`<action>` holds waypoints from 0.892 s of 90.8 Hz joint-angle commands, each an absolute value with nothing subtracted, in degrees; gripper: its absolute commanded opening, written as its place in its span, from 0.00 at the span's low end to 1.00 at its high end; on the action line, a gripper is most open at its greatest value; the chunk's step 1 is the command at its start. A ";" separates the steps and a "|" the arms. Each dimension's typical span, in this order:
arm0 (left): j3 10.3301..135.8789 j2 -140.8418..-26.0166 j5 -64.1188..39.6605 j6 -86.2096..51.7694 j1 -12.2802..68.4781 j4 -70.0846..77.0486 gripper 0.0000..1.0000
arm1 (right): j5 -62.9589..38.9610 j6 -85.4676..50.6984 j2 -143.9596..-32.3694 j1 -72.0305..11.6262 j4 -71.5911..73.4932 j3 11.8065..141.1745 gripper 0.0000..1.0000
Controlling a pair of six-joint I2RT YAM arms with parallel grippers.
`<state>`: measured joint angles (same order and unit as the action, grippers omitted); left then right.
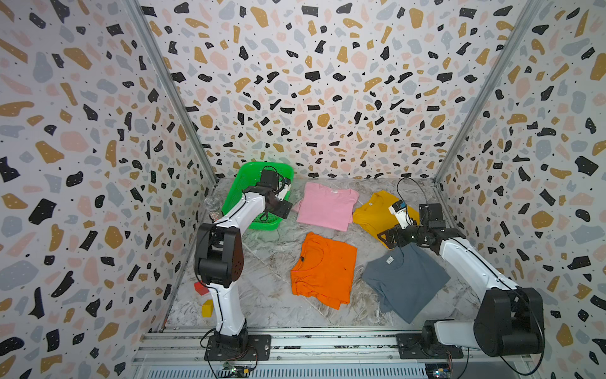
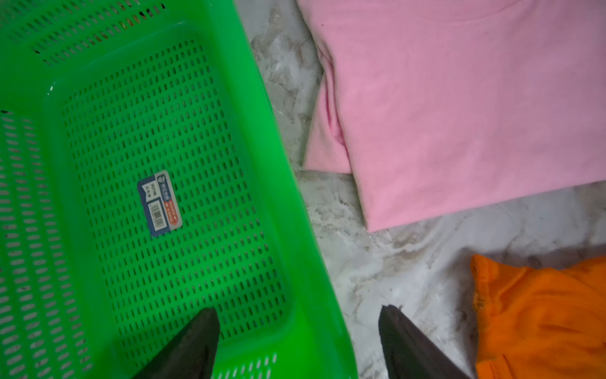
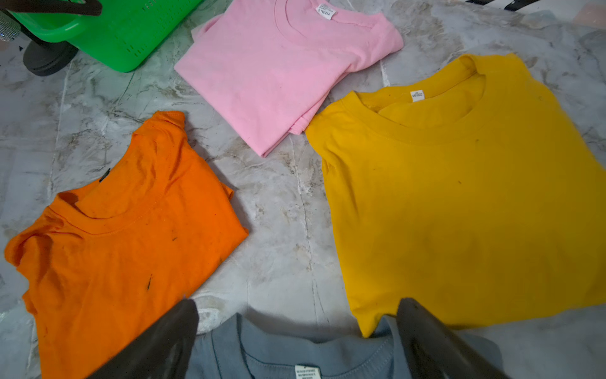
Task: Put the folded t-shirts into the basket
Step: Adjust the bin at the corner of the board.
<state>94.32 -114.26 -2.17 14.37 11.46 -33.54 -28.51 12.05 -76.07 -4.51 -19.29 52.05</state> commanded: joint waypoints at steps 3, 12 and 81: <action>101.95 -119.86 1.47 17.38 11.87 -37.78 0.68 | -29.80 13.37 -75.33 -4.66 -21.00 53.36 1.00; 106.55 -123.62 1.25 19.64 12.02 -41.12 0.56 | -29.43 14.07 -75.15 -4.66 -21.25 53.31 1.00; 98.66 -118.34 -6.02 22.64 12.84 -50.75 0.19 | -29.40 16.35 -77.52 -4.66 -22.90 54.14 0.99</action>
<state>101.03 -120.14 -0.49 25.12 12.01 -48.58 -28.77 15.64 -77.84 -4.51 -21.32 52.07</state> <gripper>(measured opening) 0.233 0.988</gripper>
